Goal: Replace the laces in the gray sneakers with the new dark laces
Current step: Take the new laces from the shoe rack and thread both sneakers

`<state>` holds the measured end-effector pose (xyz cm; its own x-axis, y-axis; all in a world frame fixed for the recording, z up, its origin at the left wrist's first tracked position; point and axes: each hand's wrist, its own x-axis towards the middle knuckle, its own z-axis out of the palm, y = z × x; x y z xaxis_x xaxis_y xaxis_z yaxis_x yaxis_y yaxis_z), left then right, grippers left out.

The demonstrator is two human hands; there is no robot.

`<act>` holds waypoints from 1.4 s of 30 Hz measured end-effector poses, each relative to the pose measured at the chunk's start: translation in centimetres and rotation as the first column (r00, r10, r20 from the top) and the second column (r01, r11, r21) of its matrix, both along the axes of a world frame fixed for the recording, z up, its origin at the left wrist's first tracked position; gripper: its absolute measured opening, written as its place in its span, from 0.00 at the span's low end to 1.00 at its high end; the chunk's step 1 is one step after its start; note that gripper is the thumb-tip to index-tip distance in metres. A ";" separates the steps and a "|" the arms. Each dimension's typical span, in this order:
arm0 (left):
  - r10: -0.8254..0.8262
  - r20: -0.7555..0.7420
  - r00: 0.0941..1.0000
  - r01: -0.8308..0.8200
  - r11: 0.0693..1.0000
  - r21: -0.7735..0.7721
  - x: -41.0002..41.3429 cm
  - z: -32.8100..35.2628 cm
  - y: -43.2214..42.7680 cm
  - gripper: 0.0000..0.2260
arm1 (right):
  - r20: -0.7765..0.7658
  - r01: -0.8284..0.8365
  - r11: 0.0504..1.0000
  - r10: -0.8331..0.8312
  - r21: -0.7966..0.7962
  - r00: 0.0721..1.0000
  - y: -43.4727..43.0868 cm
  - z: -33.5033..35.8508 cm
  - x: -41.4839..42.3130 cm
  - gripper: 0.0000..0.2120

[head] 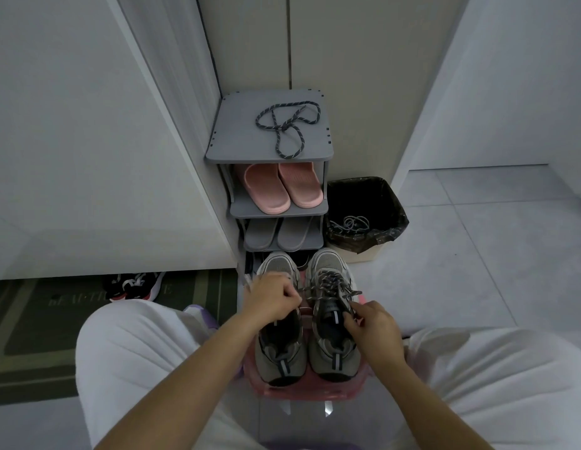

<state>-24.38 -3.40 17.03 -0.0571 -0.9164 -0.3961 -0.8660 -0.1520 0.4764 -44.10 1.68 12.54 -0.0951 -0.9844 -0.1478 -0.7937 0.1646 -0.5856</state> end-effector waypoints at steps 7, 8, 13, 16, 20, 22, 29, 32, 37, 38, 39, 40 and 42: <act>0.021 -0.020 1.000 -0.020 0.997 0.073 2.9 -0.4 1.1 0.08 | -0.014 -0.021 0.998 0.022 0.064 1.000 -0.8 0.4 0.1 0.11; 0.025 -0.003 1.000 -0.024 0.999 0.044 2.5 -0.1 1.0 0.06 | -0.023 -0.025 0.998 0.027 0.065 0.999 -1.0 0.5 0.1 0.11; -0.062 0.072 0.995 0.072 0.987 -0.144 -1.3 0.4 0.9 0.15 | -0.014 0.001 0.998 0.000 0.067 1.000 -1.6 0.5 0.2 0.12; -0.193 0.078 0.978 0.204 0.965 -0.164 -4.0 0.1 1.3 0.13 | 0.022 0.023 0.997 -0.025 0.069 0.999 -1.5 0.3 0.2 0.12; -0.190 0.105 0.976 0.206 0.965 -0.163 -5.6 -0.7 1.3 0.11 | 0.079 0.041 0.995 -0.048 0.090 0.996 -1.6 0.4 0.0 0.11; -0.159 0.074 0.984 0.170 0.970 -0.172 -5.5 -0.8 1.2 0.10 | 0.146 0.085 0.990 -0.101 0.112 0.984 -1.7 0.3 0.0 0.10; -0.212 0.074 0.974 0.220 0.968 -0.121 -5.6 -0.7 0.7 0.12 | 0.260 0.110 0.982 -0.147 0.151 0.954 -1.9 0.1 0.0 0.12; -0.166 0.036 0.985 0.169 0.979 -0.113 -6.0 -0.8 0.7 0.09 | 0.308 0.139 0.971 -0.195 0.193 0.931 -2.1 0.3 -0.2 0.24; -0.146 -0.017 0.989 0.143 0.983 -0.115 -5.1 -0.5 0.6 0.05 | 0.296 0.093 0.976 -0.149 0.195 0.944 -2.2 0.2 -0.1 0.25; -0.143 -0.022 0.990 0.139 0.984 -0.112 -4.7 -0.5 0.6 0.04 | 0.293 0.092 0.977 -0.147 0.193 0.945 -2.2 0.1 0.0 0.24; -0.135 -0.027 0.991 0.131 0.986 -0.104 -4.2 -0.5 0.7 0.03 | 0.293 0.098 0.976 -0.154 0.195 0.944 -2.2 0.0 0.0 0.23; -0.125 -0.031 0.992 0.121 0.988 -0.093 -3.7 -0.6 0.8 0.02 | 0.295 0.108 0.973 -0.166 0.203 0.941 -2.2 -0.1 0.1 0.22; -0.103 -0.036 0.994 0.100 0.993 -0.064 -2.6 -0.8 1.1 0.03 | 0.296 0.121 0.968 -0.184 0.218 0.937 -2.3 -0.2 0.2 0.21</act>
